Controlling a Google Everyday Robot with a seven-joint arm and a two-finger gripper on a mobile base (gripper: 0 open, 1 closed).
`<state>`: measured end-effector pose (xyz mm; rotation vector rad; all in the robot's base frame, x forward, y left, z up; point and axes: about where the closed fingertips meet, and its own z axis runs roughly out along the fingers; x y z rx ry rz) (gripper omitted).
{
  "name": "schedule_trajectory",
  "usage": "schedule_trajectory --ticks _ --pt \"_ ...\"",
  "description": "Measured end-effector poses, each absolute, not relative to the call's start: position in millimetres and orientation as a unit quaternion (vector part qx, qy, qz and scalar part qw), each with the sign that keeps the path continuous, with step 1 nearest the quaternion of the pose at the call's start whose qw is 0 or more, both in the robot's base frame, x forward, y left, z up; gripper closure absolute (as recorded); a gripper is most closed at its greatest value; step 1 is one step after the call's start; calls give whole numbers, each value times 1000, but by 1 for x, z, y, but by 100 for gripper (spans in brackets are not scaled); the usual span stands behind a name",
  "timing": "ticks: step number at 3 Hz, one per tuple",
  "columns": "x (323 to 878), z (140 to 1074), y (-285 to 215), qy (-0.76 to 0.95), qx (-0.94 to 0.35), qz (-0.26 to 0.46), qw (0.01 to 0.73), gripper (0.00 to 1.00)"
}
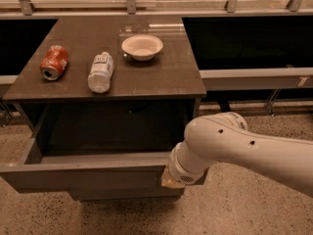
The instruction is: Close top drawer
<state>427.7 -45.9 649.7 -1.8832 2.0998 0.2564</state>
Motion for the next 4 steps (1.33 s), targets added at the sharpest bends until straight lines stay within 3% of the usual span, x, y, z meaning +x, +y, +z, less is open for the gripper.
schedule_trajectory --ticks 4 --pt "504 635 -53 751 -618 37 228 100"
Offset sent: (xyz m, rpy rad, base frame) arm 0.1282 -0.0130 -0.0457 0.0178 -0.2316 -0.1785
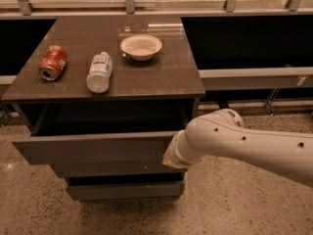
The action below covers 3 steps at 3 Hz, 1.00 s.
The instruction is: Close top drawer
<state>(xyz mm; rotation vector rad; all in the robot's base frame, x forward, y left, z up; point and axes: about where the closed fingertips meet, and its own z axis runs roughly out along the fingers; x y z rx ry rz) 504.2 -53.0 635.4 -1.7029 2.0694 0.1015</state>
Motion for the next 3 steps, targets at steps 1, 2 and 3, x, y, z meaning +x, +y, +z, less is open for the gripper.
schedule_trajectory --ticks 1,2,3 --pt "504 635 -53 751 -618 37 228 100" --pt "505 634 -52 751 -621 29 222 100" --pt "523 622 -52 748 -619 4 239 100"
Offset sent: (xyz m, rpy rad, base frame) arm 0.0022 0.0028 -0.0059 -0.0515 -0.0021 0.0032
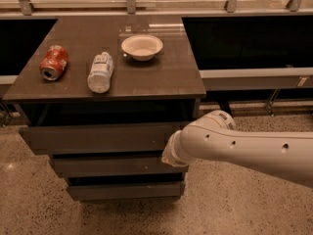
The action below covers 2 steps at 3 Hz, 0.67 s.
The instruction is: Close top drawer
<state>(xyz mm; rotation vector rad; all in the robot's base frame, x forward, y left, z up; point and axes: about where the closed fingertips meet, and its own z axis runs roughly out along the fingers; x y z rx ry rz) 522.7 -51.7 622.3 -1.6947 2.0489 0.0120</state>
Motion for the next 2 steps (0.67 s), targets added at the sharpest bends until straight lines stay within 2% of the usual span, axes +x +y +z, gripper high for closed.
schedule_trajectory --ticks 2 --pt "594 624 -57 721 -595 -39 354 100"
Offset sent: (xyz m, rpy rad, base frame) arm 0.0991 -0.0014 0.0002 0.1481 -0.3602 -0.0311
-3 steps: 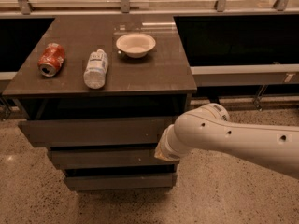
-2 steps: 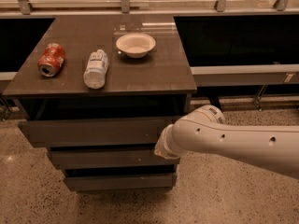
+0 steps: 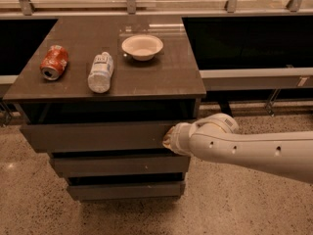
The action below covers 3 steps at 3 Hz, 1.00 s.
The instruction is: Close top drawer
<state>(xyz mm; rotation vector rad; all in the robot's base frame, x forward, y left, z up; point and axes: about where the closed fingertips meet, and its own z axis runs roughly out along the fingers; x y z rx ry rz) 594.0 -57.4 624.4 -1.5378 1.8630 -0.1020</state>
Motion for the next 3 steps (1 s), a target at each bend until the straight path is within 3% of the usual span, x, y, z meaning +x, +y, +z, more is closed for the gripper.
schedule_trajectory --ticks 2,3 --pt "592 600 -32 695 -589 9 412 100" --pt "572 574 -35 707 -580 61 401 100"
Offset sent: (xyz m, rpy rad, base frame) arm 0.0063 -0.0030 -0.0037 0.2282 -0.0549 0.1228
